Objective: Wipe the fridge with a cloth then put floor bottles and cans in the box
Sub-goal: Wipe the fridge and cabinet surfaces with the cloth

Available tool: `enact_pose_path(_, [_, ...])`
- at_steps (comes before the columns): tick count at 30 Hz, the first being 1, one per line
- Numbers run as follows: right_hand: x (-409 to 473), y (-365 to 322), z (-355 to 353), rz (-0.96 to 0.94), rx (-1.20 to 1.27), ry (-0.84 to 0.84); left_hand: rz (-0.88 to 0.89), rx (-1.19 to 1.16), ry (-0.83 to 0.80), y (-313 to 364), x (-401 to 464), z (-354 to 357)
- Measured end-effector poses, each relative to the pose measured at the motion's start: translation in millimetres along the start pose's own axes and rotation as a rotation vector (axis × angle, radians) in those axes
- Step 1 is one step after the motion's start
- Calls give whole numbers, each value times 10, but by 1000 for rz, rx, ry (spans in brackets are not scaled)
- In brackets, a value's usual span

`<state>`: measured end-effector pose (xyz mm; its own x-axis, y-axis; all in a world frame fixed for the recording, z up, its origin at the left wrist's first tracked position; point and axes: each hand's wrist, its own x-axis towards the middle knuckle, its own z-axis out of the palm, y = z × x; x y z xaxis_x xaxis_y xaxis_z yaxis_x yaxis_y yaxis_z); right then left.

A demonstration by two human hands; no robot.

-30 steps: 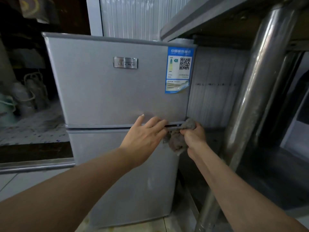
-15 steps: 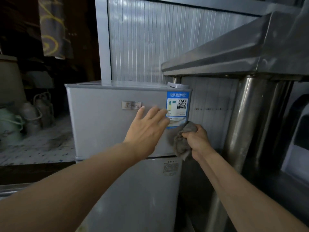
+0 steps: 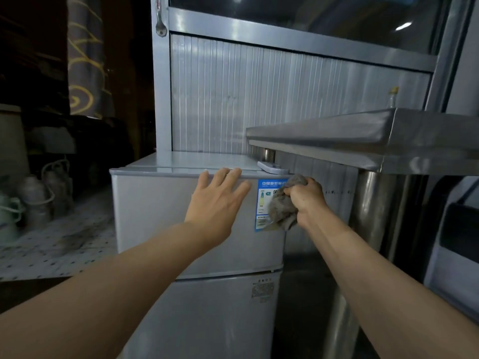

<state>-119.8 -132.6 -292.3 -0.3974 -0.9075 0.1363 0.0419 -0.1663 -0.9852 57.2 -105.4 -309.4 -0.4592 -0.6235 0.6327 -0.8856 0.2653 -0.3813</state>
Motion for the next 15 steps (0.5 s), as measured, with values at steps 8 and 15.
enact_pose_path(8, [-176, 63, 88, -124, 41, 76, 21, -26, -19, -58, -46, -10])
enact_pose_path(15, [-613, 84, 311, -414, -93, 85, -50, -142, 47, -184, -183, -102])
